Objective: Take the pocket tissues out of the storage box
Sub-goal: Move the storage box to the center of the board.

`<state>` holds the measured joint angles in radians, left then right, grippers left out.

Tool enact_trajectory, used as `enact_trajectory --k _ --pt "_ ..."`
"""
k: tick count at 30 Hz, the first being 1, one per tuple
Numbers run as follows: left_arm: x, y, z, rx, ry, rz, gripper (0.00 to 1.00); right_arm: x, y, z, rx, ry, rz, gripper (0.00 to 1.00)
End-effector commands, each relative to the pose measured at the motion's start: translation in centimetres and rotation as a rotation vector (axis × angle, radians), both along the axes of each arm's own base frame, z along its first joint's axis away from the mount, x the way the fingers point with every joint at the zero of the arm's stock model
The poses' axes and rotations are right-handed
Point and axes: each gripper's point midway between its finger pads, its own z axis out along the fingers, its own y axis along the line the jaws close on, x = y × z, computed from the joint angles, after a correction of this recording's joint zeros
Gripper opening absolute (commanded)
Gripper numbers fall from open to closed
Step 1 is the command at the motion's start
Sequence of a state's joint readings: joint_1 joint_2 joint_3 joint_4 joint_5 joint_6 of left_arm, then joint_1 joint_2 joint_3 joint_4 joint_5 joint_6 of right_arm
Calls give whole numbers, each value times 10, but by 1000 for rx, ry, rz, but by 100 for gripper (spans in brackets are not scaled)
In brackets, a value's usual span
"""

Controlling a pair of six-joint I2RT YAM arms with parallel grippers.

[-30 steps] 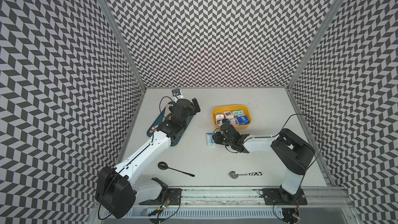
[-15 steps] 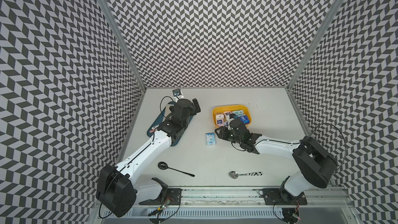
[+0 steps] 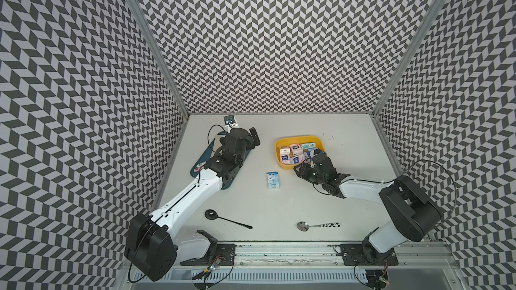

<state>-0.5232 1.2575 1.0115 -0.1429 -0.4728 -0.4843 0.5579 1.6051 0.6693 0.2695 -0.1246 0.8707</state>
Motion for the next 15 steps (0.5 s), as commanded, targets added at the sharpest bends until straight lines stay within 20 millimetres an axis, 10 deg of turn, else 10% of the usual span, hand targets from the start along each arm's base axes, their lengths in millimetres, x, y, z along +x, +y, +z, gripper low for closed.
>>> enact_trajectory --k 1,15 --pt "4 0 9 -11 -26 0 99 20 1 7 21 -49 10 50" --pt "12 -2 10 9 -24 6 99 72 -9 1 -5 -45 -4 49"
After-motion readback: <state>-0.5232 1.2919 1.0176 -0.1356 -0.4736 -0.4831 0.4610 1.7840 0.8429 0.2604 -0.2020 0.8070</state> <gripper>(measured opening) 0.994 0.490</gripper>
